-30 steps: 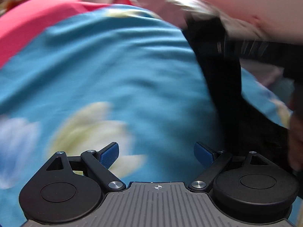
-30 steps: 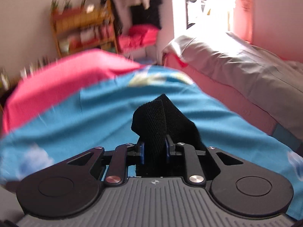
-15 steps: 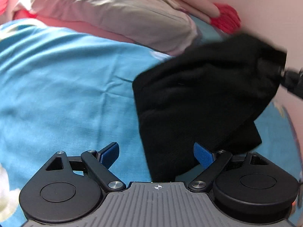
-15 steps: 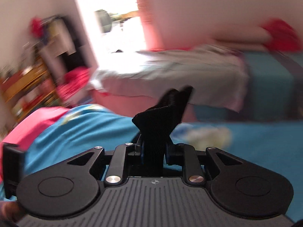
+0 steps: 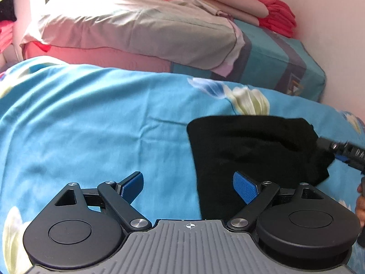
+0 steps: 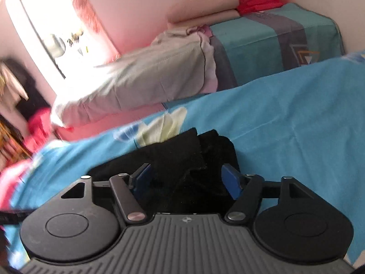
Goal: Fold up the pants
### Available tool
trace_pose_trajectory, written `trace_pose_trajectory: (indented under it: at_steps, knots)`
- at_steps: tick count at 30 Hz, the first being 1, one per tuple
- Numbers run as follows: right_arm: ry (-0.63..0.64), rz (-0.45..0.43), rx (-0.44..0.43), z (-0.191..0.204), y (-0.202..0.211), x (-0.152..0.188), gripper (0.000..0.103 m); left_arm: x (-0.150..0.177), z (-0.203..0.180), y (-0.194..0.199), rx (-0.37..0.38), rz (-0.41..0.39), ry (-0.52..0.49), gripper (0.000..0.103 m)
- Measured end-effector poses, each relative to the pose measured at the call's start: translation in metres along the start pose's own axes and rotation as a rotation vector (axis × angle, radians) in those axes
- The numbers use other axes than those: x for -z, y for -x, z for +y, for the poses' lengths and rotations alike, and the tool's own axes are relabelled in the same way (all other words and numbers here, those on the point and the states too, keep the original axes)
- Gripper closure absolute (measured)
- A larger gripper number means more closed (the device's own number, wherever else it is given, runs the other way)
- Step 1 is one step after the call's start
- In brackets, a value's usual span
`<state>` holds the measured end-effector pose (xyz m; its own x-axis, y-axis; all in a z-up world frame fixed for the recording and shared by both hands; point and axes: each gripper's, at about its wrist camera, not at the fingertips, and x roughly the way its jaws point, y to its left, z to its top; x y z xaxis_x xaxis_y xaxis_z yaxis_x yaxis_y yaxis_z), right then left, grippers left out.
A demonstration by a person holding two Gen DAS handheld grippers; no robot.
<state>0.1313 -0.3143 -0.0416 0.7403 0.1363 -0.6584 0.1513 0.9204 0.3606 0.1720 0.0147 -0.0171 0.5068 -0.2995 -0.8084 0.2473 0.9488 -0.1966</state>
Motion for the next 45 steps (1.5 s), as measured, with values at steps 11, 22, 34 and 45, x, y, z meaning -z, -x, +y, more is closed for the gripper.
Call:
trace_pose_trajectory:
  at_steps: [11, 22, 34, 45]
  knots:
    - [0.088, -0.126, 0.202, -0.008, 0.010, -0.001, 0.035, 0.007, -0.013, -0.045, -0.050, 0.120, -0.034, 0.000]
    - [-0.285, -0.041, 0.188, -0.058, -0.034, -0.023, 0.025, -0.010, -0.008, -0.059, 0.000, 0.120, 0.014, 0.000]
    - [-0.187, 0.173, -0.136, -0.066, -0.048, 0.014, 0.061, -0.006, -0.010, -0.102, 0.285, 0.233, 0.187, 0.000]
    - [-0.146, 0.203, -0.422, -0.040, 0.041, 0.011, 0.063, 0.023, -0.050, 0.035, 0.263, 0.130, 0.051, 0.000]
